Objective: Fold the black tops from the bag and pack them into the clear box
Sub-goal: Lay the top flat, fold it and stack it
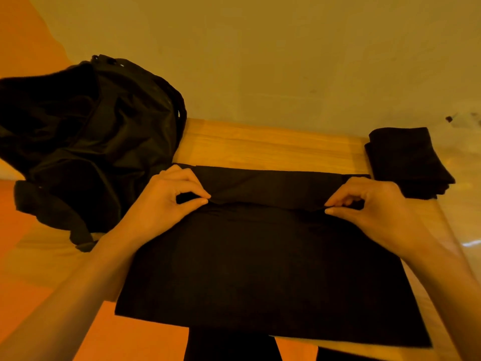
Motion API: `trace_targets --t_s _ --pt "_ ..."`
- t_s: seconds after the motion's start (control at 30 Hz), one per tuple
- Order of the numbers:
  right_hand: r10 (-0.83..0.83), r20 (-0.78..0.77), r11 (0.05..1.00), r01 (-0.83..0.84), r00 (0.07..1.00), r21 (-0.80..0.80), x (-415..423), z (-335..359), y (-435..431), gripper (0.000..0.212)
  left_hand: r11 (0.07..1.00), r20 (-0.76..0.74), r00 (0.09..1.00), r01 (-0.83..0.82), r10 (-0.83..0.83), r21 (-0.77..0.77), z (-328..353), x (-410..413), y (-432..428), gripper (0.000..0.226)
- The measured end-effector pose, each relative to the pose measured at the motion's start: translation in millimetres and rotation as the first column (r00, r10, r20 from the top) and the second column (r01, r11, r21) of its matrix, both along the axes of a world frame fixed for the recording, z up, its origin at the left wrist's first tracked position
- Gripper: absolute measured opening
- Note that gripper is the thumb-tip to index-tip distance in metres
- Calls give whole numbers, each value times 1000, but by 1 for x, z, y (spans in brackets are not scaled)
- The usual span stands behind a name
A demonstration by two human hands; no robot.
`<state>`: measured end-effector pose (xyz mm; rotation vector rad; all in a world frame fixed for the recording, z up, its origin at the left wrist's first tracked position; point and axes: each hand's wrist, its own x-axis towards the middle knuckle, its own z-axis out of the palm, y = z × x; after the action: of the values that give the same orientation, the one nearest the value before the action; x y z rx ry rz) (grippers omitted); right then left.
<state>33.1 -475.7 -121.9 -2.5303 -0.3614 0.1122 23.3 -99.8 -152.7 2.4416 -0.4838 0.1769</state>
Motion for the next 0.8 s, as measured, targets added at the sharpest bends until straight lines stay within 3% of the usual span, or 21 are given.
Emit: trace_targets --t_s 0.17,0.3,0.37,0.47,0.5,0.6,0.8 --pt "95 -41 974 -101 995 -205 -2 3 -1 37 993 -35 998 55 -51 103 3 -2 4 16" --pt "62 4 989 -61 998 -138 2 15 7 35 1000 89 996 -9 6 28 13 -2 -4 25" --pt "95 -57 979 -104 994 -177 12 20 17 34 999 111 993 -32 28 35 19 5 -20 25" --pt "122 39 973 -112 992 -203 28 16 41 25 973 -35 999 -10 19 229 16 23 -45 49" --pt "118 58 964 -100 991 -248 32 10 50 34 949 -65 997 -14 37 315 13 28 -50 58" --pt "59 -82 870 -92 995 -485 36 -23 66 69 825 -151 981 -13 118 565 -3 36 -57 77" --pt "-6 -3 840 3 1000 -543 29 -56 60 72 784 -84 983 -76 162 616 -31 35 -50 78"
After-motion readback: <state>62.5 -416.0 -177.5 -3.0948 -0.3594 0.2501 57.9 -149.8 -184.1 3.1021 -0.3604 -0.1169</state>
